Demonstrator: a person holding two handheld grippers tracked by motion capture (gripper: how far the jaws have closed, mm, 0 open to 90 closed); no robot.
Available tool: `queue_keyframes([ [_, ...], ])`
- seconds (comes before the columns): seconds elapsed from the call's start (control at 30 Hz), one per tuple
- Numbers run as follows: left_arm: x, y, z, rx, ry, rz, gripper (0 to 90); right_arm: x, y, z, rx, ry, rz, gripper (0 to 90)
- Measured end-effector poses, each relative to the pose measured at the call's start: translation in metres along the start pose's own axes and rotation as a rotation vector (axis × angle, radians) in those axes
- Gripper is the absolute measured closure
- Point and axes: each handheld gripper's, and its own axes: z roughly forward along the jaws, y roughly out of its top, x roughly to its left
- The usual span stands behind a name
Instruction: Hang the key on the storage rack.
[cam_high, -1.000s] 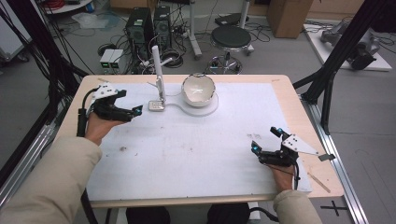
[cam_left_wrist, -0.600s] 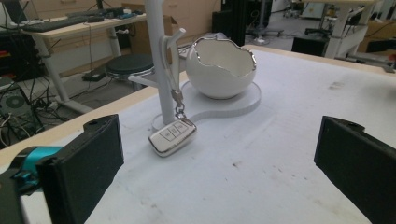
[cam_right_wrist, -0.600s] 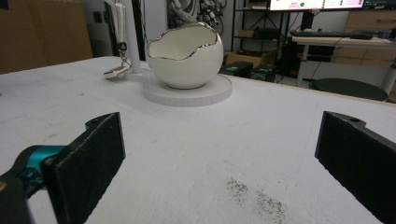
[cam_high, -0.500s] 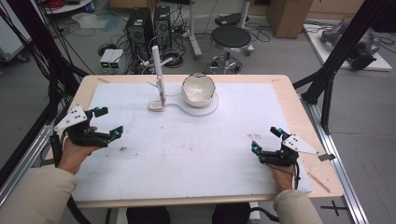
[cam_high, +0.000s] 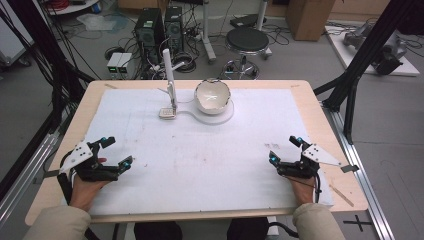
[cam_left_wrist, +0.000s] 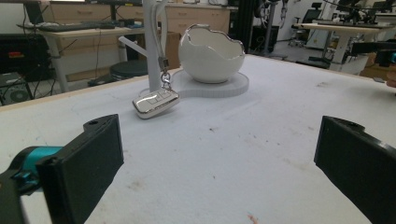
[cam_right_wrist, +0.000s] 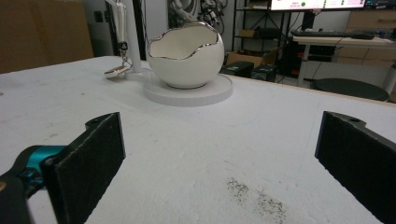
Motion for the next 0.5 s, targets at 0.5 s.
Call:
queue_keyframes([
  [0.5, -0.003, -0.014, -0.007, -0.031, 0.051, -0.003, 1.7, 0.002, 0.0, 0.0, -0.001, 0.005, -0.027, 0.6],
])
